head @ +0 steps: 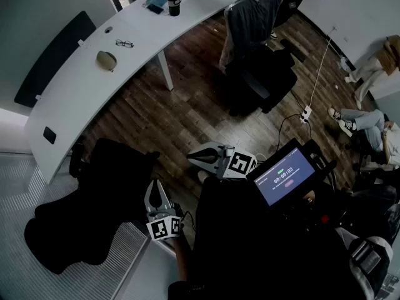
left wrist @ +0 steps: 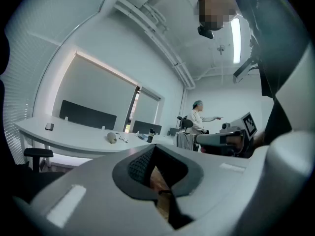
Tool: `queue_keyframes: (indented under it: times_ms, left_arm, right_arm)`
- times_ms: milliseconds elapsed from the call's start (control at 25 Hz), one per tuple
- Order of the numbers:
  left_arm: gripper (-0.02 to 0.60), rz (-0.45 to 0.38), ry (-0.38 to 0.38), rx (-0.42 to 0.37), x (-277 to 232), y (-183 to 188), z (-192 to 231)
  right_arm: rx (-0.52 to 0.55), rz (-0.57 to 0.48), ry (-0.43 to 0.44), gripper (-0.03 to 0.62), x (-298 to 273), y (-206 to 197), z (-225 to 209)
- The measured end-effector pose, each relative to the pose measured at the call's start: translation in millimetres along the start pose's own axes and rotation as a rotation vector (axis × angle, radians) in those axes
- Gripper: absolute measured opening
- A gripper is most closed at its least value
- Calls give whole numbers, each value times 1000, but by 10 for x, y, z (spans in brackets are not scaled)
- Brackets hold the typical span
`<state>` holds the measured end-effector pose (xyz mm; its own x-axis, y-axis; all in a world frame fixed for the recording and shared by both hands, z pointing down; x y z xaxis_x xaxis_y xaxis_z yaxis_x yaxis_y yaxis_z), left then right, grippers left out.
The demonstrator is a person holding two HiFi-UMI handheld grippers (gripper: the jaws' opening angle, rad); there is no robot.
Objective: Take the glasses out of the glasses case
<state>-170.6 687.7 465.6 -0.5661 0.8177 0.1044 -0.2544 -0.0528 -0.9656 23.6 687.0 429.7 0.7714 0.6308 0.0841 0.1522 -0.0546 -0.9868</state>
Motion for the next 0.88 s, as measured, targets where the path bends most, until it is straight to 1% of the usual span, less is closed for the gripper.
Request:
queue_keyframes:
  times_ms: [160,320,360,440,560,720,880]
  left_arm:
    - [3,-16,-18,-7,-6,67,-59]
    - [3,-13,-50,-3,2,87,-247]
    - [3,-6,-55,-8,-63,65,-261]
    - [3,19,-50,-21,-352,3,-218]
    - [3,32,-18,-23,-836,7,-172]
    - [3,35,-15,-35,-1320,36,-222]
    - [3,59,-19,-46,-1775,-28,-332]
  right_arm:
    - [-10,-13,7,8,-19,8,50]
    - [-22,-36,3,9,42,-15,61]
    - [-39,-43,-6,9,33,-17,-24]
    - [-73,-51,-17,9,-61,-16,-361]
    - [-80,-47,5,9,-232,20,-851]
    - [-74,-53,44,9,-345,90,-1211]
    - [-78,-69,37,9,-308,183,-1591]
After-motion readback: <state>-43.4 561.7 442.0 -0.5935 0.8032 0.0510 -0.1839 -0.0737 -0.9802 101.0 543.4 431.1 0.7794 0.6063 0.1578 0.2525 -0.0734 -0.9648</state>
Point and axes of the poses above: the fingertips, and each gripper's own axes: x backward along the fingers, z to its left, y out of its top, the point moved 5 cm from there along x, backward along the fingers, and after that the axes turned 12 degrees about -z, right-handed, at the moved point
